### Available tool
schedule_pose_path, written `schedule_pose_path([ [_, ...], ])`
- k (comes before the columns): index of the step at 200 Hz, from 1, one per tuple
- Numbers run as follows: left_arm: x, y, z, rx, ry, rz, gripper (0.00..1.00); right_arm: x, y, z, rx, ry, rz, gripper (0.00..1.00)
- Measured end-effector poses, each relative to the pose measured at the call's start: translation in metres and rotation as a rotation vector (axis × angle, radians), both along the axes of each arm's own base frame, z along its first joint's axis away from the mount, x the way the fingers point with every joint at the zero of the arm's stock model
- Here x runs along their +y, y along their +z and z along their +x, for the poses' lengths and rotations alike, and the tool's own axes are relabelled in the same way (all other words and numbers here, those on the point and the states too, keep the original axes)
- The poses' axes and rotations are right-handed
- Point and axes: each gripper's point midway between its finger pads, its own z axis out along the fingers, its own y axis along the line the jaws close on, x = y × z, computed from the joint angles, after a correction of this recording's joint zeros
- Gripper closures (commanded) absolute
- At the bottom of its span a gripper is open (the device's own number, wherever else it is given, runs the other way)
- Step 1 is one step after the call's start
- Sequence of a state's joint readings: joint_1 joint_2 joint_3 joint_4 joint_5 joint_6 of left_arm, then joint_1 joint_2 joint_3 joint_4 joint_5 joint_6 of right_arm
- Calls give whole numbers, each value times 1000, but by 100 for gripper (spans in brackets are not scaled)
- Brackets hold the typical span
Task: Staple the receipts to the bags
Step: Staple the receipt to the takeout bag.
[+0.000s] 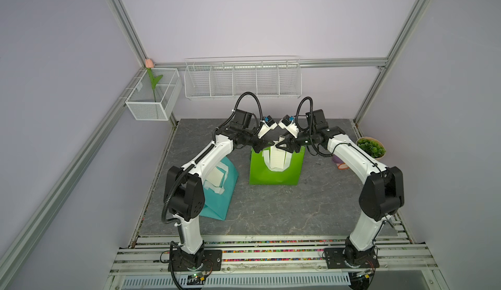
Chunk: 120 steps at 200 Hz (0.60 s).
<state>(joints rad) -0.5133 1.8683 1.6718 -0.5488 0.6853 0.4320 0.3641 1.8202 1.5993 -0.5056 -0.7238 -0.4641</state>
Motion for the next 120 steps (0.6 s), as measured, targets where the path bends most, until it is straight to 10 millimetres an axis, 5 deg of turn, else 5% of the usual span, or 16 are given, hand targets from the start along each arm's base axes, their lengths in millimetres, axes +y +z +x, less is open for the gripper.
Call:
schedule_pose_path([
  [23, 1, -3, 2, -4, 6, 1, 100, 2, -3, 1, 21, 8, -8, 93],
  [47, 1, -2, 3, -8, 8, 0, 100, 1, -2, 1, 31, 10, -15, 93],
  [51, 1, -2, 3, -9, 8, 0, 100, 1, -2, 1, 31, 9, -16, 84],
  [62, 1, -2, 3, -8, 8, 0, 100, 1, -2, 1, 38, 6, -17, 27],
  [70, 1, -2, 3, -7, 9, -1, 100, 1, -2, 1, 37, 5, -19, 1],
  [75, 0, -1, 3, -8, 9, -3, 100, 0, -3, 2, 39, -2, -27, 11],
  [120, 0, -3, 9, 49, 93, -42, 100, -17, 1, 19, 17, -212, -51, 11],
])
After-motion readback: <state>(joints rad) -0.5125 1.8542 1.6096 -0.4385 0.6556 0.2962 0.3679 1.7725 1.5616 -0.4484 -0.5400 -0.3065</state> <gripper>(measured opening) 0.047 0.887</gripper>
